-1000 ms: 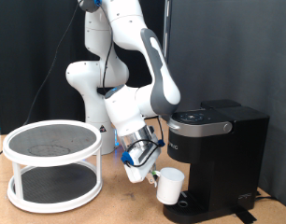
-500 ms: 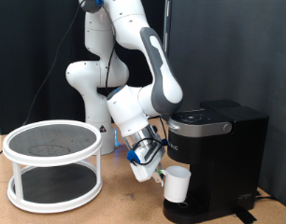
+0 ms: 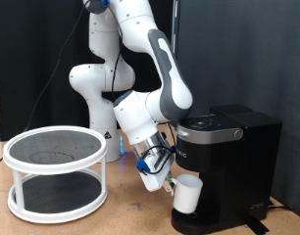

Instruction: Make a cup of coffee with the keurig machine

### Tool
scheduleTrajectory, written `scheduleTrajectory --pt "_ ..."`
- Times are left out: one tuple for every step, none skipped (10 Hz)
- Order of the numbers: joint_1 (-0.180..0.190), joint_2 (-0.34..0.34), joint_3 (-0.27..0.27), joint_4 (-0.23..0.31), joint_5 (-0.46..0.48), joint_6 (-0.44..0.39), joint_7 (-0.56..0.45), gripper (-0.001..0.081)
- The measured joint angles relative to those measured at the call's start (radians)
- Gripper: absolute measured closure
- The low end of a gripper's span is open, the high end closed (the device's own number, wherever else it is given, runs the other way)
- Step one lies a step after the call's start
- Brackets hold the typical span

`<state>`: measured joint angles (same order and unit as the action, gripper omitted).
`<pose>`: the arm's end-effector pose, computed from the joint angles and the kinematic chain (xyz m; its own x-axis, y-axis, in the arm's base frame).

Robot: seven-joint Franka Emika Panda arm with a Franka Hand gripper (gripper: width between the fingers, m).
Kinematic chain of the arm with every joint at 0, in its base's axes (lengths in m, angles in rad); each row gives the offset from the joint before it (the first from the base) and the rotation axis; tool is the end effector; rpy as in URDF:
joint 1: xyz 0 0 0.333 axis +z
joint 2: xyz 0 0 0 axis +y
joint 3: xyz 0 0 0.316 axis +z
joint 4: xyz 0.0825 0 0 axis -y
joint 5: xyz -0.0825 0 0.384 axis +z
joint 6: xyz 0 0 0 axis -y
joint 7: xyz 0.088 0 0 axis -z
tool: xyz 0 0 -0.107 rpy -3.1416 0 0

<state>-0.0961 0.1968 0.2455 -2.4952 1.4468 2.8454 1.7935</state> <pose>0.4482 0.0184 0.2045 -0.9268 -0.0271 -0.3746 -0.1670 0.9232 0.3463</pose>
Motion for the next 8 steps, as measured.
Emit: scheduleTrajectory --pt "0.0 0.0 0.001 0.0 0.009 0.002 -0.001 0.0615" --pt "0.0 0.001 0.001 0.001 0.013 0.005 -0.001 0.0615" --pt "0.0 0.001 0.001 0.001 0.013 0.008 0.0 0.0431" --pt "0.0 0.001 0.001 0.001 0.013 0.008 0.001 0.0431" --pt "0.0 0.001 0.001 0.001 0.013 0.008 0.002 0.0296" --pt "-0.001 0.001 -0.004 0.001 -0.026 -0.01 0.025 0.0132" --pt "-0.005 0.0 -0.012 0.0 -0.09 -0.036 0.069 0.0132" --pt "-0.009 -0.003 -0.019 -0.005 -0.138 -0.06 0.09 0.0089"
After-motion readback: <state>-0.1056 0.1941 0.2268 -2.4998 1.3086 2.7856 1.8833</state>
